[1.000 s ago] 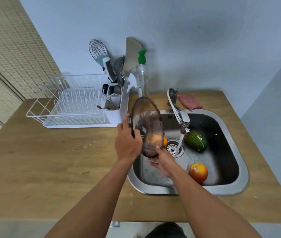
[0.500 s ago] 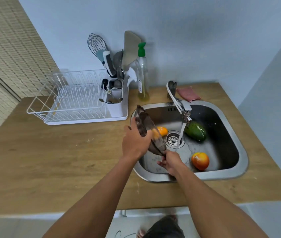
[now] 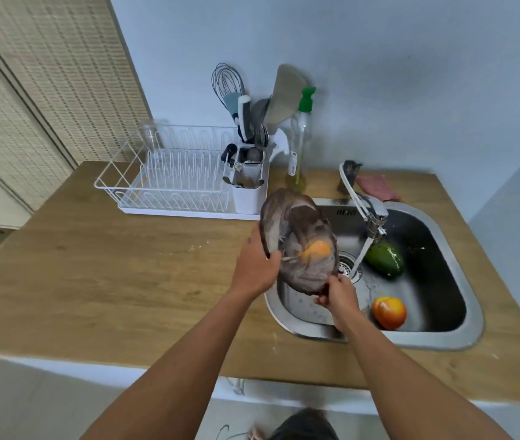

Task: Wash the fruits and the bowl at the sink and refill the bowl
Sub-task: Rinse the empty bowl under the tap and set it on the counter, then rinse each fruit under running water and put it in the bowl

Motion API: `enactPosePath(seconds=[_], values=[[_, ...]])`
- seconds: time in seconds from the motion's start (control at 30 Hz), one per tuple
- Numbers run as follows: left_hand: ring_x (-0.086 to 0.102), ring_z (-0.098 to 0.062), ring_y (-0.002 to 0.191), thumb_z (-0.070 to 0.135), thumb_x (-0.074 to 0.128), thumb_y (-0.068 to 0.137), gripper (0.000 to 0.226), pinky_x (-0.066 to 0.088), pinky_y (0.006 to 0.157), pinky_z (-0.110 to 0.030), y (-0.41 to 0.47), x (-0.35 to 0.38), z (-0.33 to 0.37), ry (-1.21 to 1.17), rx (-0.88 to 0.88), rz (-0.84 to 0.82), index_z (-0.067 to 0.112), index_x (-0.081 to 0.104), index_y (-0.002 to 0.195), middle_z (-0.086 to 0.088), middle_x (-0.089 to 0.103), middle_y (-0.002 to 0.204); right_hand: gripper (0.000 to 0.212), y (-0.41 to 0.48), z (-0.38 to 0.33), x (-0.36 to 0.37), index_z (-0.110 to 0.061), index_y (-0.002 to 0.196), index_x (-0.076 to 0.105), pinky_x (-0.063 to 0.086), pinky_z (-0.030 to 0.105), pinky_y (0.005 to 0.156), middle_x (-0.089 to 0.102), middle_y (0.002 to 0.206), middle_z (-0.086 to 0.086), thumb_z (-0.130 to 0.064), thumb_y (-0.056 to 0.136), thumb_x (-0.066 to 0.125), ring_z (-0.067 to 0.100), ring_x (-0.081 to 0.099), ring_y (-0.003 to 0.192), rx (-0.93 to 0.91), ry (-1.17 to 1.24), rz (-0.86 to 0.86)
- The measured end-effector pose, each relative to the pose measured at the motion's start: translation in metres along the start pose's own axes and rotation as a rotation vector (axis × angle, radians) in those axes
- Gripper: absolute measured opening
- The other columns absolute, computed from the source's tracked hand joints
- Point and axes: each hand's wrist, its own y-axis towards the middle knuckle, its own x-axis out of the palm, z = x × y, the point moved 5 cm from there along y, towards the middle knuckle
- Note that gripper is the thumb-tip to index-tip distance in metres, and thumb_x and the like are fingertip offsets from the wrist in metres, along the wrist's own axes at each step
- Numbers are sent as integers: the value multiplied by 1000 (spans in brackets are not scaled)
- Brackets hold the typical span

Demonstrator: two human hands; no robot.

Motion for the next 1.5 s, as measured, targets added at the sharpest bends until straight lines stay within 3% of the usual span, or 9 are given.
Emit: enactPosePath(seconds=[0.17, 0.3, 0.47, 0.67, 0.8, 0.97, 1.13, 1.33, 1.5], values=[[53, -21, 103, 11, 41, 90, 44, 45, 77, -28, -9, -41, -52, -122, -220, 42, 20, 48, 133, -2, 59, 121, 12, -5, -9, 8, -8, 83, 48, 36, 30, 44, 50, 63, 14, -10, 94, 44, 22, 45, 44, -174, -229, -54], [59, -26, 104, 16, 40, 91, 39, 54, 78, -38, -14, -70, -100, -234, -356, 76, 19, 44, 130, -6, 58, 120, 13, -13, -21, 41, -24, 82, 53, 42, 31, 54, 59, 74, 4, -18, 93, 51, 24, 56, 62, -341, -475, -125], [65, -32, 94, 28, 47, 97, 22, 59, 75, -53, -23, -111, -147, -299, -483, 296, 16, 50, 115, -13, 63, 110, 14, -22, -20, 102, -21, 85, 56, 43, 36, 54, 60, 64, 6, -25, 96, 49, 20, 54, 49, -354, -504, -301], [65, -35, 93, 17, 53, 94, 25, 59, 55, -34, -28, -147, -170, -158, -465, 357, 13, 57, 118, -17, 63, 110, 24, -32, -14, 148, -18, 109, 53, 45, 26, 47, 61, 77, 5, -37, 100, 41, 18, 58, 55, -366, -608, -399], [62, -37, 100, 20, 53, 94, 21, 54, 80, -44, -30, -156, -180, 39, -467, 334, 11, 57, 113, -16, 64, 105, 29, -35, -15, 158, -22, 121, 49, 40, 14, 39, 61, 85, 4, -40, 100, 41, 14, 56, 57, -384, -627, -433], [51, -39, 118, 34, 48, 96, 46, 43, 94, -47, -30, -159, -162, 337, -462, 436, 7, 46, 132, -18, 52, 129, 34, -25, -20, 147, -18, 94, 57, 46, 30, 56, 64, 72, 5, -44, 100, 37, 18, 58, 57, -379, -621, -350], [54, -38, 105, 25, 55, 91, 24, 41, 90, -47, -3, -143, -115, 522, -152, 532, 5, 58, 105, -17, 60, 109, 38, -6, -30, 120, -18, 74, 60, 45, 37, 64, 61, 63, 6, -33, 101, 38, 19, 52, 54, -408, -568, -228], [55, -23, 74, 24, 54, 92, 12, 40, 67, -33, 24, -60, -47, 502, 261, 253, 16, 56, 83, -2, 60, 80, 39, 9, -37, 73, -18, 66, 61, 37, 28, 56, 58, 61, 2, -24, 99, 42, 19, 51, 56, -405, -614, -155], [59, -18, 75, 29, 50, 95, 13, 48, 63, -28, 26, 27, -21, 518, 446, -1, 19, 58, 93, 0, 63, 89, 38, 21, -38, 19, -23, 64, 57, 43, 36, 67, 59, 69, 3, -24, 99, 42, 24, 54, 70, -405, -723, -101]])
